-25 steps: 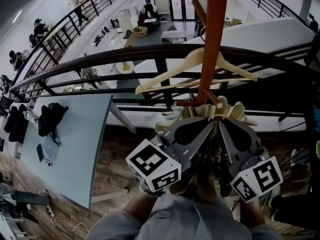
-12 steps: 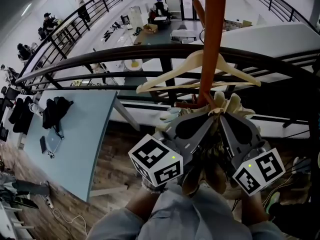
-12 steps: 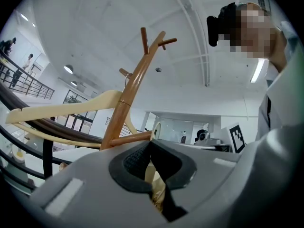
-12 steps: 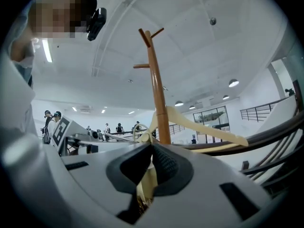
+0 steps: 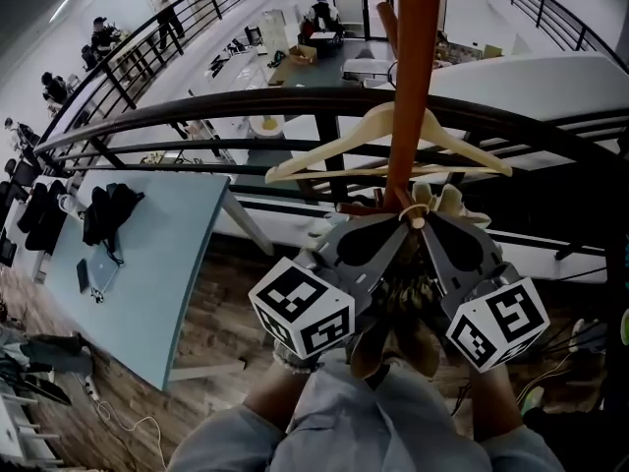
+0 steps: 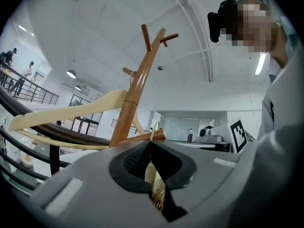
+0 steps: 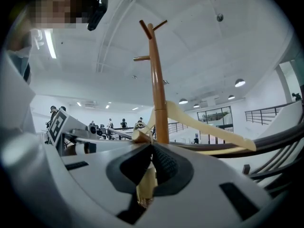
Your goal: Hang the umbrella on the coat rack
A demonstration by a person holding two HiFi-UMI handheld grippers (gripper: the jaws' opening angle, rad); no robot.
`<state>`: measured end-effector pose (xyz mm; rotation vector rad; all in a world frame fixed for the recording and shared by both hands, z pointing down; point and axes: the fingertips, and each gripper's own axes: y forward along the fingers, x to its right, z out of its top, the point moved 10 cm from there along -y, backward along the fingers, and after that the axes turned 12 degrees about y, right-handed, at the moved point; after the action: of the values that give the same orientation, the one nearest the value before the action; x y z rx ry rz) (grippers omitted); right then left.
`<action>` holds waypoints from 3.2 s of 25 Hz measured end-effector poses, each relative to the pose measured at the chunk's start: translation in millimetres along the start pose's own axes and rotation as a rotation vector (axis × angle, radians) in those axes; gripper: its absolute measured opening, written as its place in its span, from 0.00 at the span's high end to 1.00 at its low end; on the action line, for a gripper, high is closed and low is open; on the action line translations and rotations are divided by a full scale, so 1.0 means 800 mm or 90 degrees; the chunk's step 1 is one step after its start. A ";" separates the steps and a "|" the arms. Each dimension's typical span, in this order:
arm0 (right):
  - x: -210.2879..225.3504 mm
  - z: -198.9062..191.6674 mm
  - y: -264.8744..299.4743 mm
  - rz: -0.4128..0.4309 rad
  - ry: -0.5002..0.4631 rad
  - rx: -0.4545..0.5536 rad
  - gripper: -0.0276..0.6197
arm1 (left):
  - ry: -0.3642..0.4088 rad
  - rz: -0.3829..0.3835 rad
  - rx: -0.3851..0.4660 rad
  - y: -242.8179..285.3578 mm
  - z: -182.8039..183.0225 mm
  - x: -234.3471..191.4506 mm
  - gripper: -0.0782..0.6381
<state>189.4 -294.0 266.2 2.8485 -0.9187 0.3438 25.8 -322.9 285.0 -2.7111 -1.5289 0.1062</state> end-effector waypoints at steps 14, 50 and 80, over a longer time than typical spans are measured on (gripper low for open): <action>0.024 -0.021 0.036 0.012 0.006 -0.042 0.95 | -0.014 0.060 -0.034 0.015 -0.026 -0.022 0.88; 0.034 -0.040 0.048 -0.009 0.008 -0.045 0.91 | -0.030 0.063 -0.048 0.018 -0.042 -0.034 0.88; -0.013 -0.033 -0.030 -0.083 -0.001 0.018 0.94 | -0.012 0.106 -0.030 -0.062 -0.013 -0.005 0.88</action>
<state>190.7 -264.1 288.0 2.9151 -0.7296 0.3428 -17.5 -300.4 298.4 -2.8781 -1.3248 0.1019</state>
